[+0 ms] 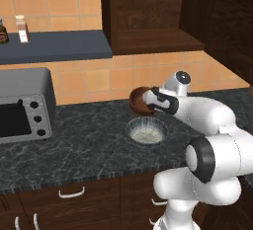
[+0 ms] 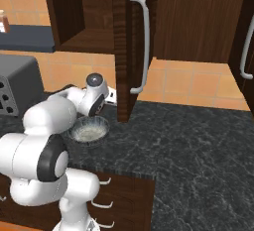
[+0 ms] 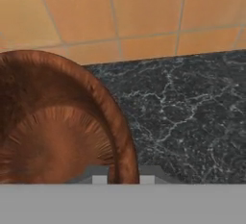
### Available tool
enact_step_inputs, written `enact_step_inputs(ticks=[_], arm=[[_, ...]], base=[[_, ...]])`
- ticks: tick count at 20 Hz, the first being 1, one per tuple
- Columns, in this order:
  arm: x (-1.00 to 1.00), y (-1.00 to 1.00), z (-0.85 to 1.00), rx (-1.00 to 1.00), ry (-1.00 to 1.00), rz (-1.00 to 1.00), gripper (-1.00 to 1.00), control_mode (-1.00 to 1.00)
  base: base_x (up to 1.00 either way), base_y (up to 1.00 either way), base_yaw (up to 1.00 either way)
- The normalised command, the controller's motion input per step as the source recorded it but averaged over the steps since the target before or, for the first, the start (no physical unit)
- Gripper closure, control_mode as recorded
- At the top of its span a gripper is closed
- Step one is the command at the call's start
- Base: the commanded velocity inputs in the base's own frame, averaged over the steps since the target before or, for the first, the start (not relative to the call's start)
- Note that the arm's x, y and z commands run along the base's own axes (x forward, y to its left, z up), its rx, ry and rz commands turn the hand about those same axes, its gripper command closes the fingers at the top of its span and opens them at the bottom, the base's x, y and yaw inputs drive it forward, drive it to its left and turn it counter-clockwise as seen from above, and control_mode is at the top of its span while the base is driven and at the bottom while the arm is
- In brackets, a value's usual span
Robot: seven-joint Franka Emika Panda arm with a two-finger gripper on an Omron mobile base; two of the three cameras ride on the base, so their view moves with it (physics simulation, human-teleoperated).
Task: Pick up the bowls on the counter and stack them on top of one another in the open cabinet. Place the smaller bowl on top of the larger bowl.
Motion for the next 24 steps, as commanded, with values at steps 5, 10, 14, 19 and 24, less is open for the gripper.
enact_step_inputs(ticks=[5, 10, 14, 19, 24], arm=[[-0.88, 0.0, 0.15, -0.02, 0.18, 0.04, 1.0, -1.0], [-0.16, 0.06, -0.15, -0.07, 0.28, 0.01, 1.0, -1.0], [0.0, 0.26, -0.61, -0.11, 0.16, 0.0, 1.0, -1.0], [0.02, 0.11, -0.55, -0.06, 0.09, 0.0, 1.0, -1.0], [0.06, -0.01, -0.1, 0.01, 0.0, -0.01, -1.0, -1.0]], base=[[0.0, 0.0, 0.0], [0.0, 0.0, 0.0], [0.0, 0.0, 0.0], [0.0, 0.0, 0.0], [0.0, 0.0, 0.0]])
